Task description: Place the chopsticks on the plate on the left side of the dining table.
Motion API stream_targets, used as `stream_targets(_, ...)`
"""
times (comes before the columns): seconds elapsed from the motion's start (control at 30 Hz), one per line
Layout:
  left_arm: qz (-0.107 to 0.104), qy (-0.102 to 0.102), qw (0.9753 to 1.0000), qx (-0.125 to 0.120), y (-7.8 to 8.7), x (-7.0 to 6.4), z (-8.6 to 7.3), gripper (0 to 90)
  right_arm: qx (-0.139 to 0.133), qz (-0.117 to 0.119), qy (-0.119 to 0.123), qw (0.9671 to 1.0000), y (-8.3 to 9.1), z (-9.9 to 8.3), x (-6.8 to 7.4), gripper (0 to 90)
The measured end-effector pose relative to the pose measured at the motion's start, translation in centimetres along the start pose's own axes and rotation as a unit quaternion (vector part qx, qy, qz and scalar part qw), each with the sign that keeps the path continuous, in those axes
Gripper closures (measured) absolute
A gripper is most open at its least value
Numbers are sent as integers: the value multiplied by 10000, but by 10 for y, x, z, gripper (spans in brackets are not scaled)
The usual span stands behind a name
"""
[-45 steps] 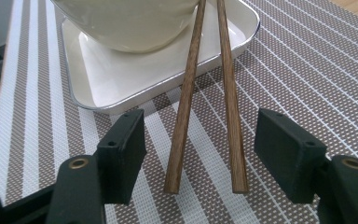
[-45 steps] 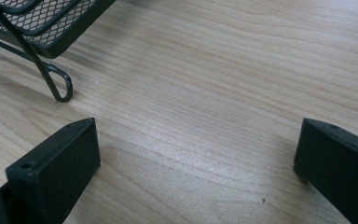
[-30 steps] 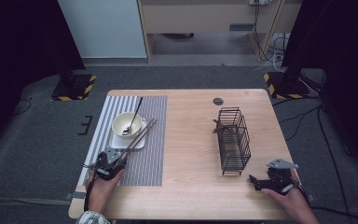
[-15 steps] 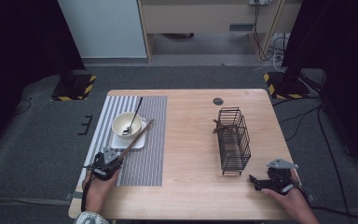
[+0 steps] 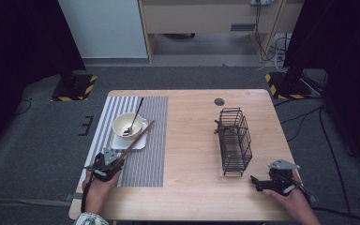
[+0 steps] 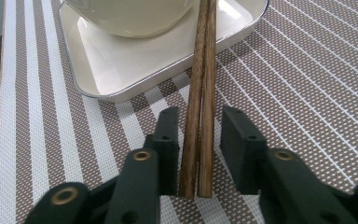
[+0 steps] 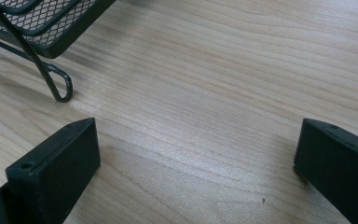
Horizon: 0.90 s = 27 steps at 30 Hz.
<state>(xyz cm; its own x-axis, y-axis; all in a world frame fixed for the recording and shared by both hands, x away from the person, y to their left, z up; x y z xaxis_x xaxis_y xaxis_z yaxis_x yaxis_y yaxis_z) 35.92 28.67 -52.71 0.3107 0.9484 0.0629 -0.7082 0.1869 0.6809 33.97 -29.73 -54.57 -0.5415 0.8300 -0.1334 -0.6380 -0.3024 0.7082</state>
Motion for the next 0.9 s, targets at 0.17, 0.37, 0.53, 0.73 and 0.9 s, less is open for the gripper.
stream_targets(0.17,23,77,10000,-8,2,4,0,720,1,1,0,10000,0,0,0,2)
stream_targets(0.37,70,30,10000,-9,2,5,0,714,1,0,-1,10000,0,0,0,2)
stream_targets(0.53,91,60,9999,-10,1,4,0,628,1,0,1,10000,0,0,0,2)
stream_targets(0.73,96,22,9999,27,0,6,1,696,-1,-1,0,10000,0,0,0,2)
stream_targets(0.9,166,5,9999,11,0,9,1,699,0,-1,1,10000,0,0,0,2)
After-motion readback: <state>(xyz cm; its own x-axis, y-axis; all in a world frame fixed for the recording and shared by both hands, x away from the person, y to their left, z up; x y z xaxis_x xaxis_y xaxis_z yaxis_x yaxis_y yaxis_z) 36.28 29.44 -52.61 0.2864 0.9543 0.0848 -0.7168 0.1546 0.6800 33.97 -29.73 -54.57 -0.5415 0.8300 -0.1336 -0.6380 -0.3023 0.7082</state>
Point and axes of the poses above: each handheld gripper's, and its own axes: y roughly backward along the jaws, z roughly out of its top, x roughly to its left, the point moved 1 cm from there along -y, roughly forward along the jaws, and after that the axes turned 11 degrees about y, right-handed, at the moved point
